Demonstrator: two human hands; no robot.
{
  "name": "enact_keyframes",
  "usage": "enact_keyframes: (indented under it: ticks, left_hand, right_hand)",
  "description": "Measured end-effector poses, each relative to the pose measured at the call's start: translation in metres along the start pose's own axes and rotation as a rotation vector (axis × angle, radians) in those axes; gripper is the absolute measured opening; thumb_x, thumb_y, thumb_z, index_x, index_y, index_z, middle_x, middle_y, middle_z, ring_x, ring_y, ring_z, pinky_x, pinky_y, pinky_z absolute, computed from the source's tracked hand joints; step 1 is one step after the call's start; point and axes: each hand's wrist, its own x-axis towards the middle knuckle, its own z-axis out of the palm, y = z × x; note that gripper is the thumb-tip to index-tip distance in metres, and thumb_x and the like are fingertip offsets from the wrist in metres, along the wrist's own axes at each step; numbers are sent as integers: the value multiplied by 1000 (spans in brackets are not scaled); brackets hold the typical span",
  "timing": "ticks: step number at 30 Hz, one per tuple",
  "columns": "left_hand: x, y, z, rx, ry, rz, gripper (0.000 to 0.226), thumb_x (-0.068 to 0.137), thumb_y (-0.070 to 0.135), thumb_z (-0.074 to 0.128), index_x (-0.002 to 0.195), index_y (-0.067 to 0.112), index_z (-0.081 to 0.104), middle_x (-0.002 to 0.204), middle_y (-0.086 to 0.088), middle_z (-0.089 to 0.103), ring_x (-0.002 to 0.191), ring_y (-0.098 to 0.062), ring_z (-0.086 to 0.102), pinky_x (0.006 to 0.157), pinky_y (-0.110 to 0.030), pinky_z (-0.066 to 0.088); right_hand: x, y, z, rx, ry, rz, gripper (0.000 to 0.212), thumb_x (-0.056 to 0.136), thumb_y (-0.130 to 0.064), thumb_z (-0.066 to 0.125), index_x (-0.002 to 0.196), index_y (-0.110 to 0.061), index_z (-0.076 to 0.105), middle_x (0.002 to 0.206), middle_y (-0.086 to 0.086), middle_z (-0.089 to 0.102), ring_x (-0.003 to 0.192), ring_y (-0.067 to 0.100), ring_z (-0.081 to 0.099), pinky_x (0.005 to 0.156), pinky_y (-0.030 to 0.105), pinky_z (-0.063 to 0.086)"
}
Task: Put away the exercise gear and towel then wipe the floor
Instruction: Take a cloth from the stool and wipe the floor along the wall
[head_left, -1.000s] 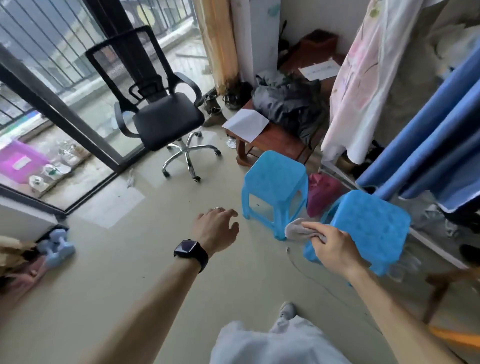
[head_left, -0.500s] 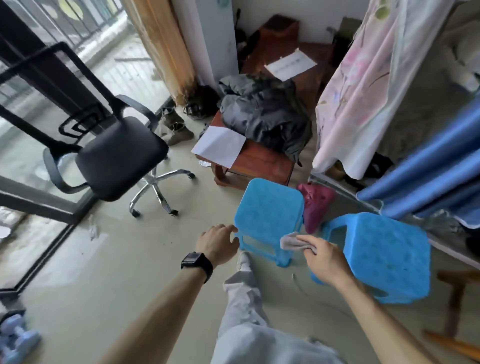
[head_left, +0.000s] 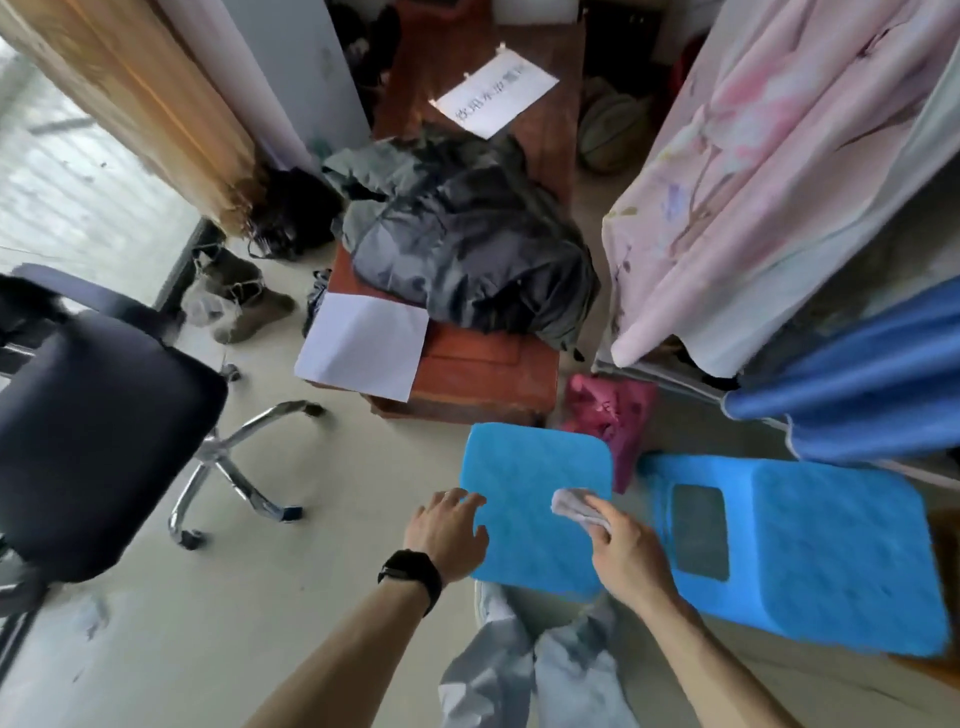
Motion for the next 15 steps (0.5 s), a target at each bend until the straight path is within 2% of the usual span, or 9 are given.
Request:
enact_keyframes:
  ticks: [6, 10, 13, 15]
  left_hand:
    - [79, -13, 65, 67, -37, 64, 66, 97, 42, 41, 156, 30, 13, 165, -2, 4, 151, -28, 5, 121, -44, 15]
    - [125, -18, 107, 111, 73, 158, 72, 97, 50, 38, 157, 32, 3, 164, 3, -14, 151, -26, -11, 121, -49, 3]
    - [145, -26, 135, 158, 114, 170, 73, 97, 58, 32, 155, 38, -6, 161, 9, -23, 148, -20, -22, 117, -49, -8]
    - [150, -29, 146, 133, 128, 163, 72, 97, 61, 28, 154, 40, -11, 160, 12, -27, 147, -19, -26, 116, -50, -9]
  right_hand:
    - [69, 29, 69, -28, 87, -43, 44, 95, -11, 53, 137, -24, 54, 128, 4, 64, 112, 30, 59, 91, 40, 49]
    - [104, 53, 112, -88, 224, -197, 46, 96, -12, 53, 142, -21, 51, 142, 3, 55, 121, 29, 56, 97, 41, 50]
    - [114, 75, 135, -328, 174, -215, 57, 94, -28, 50, 150, -26, 39, 160, 3, 31, 144, 31, 35, 107, 53, 41]
    - [110, 89, 144, -420, 131, -210, 66, 94, -33, 50, 155, -29, 26, 166, 1, 13, 151, 27, 17, 111, 57, 32]
